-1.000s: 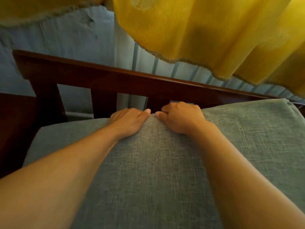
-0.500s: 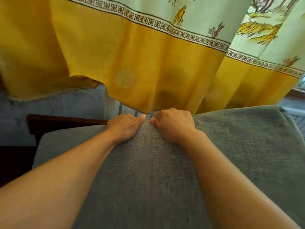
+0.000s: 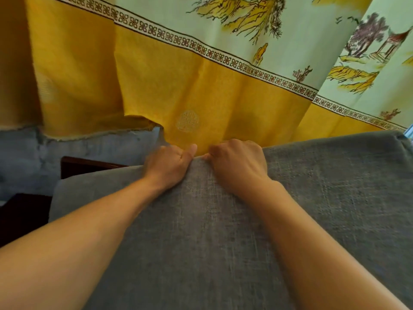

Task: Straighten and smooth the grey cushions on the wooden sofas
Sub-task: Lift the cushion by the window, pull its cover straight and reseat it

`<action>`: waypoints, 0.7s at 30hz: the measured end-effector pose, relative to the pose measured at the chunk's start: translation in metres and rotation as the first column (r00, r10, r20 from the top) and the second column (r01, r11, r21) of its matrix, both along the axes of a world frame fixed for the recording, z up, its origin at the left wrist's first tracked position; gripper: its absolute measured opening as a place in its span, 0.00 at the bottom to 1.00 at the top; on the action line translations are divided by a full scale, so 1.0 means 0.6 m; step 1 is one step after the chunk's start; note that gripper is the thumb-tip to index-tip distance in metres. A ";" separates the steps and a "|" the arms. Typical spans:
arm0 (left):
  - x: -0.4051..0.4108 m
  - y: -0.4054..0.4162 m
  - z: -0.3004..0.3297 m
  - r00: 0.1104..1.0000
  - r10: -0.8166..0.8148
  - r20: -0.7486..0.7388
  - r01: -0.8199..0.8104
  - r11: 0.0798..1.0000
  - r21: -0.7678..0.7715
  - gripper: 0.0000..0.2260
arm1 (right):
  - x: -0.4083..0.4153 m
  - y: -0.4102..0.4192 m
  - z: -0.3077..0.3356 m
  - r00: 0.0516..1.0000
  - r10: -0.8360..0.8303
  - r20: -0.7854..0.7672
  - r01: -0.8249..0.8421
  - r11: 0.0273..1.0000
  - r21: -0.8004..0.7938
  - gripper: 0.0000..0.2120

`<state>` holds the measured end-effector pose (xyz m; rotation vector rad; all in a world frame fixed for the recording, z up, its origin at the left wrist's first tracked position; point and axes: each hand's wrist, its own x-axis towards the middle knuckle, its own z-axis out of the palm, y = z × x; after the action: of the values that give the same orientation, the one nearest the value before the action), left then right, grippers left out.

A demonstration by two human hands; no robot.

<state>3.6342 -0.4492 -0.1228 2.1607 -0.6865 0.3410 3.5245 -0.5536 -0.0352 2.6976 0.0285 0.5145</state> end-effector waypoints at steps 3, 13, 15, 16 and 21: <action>-0.016 0.014 0.014 0.996 0.005 0.091 -0.002 0.999 -0.033 0.30 | -0.016 0.010 0.014 0.999 0.030 0.036 -0.030 1.000 -0.011 0.12; -0.052 0.055 0.052 0.987 -0.039 0.156 0.055 0.994 -0.095 0.24 | -0.046 0.040 0.067 0.991 0.071 -0.114 -0.075 0.997 -0.032 0.11; -0.062 0.062 0.068 0.985 -0.030 0.171 0.047 0.994 -0.099 0.24 | -0.057 0.044 0.091 0.985 0.068 -0.156 -0.078 0.995 -0.059 0.16; -0.068 0.066 0.080 0.983 -0.032 0.183 0.051 0.994 -0.101 0.24 | -0.065 0.046 0.105 0.982 0.069 -0.175 -0.083 0.994 -0.074 0.19; -0.086 0.070 0.135 0.960 -0.093 0.263 0.122 0.988 -0.097 0.22 | -0.098 0.053 0.166 0.969 0.083 -0.231 -0.111 0.988 -0.111 0.18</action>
<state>3.5826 -0.4074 -0.0419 1.9818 -0.9052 0.5951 3.4654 -0.5216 0.0647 2.6286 0.2476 0.2228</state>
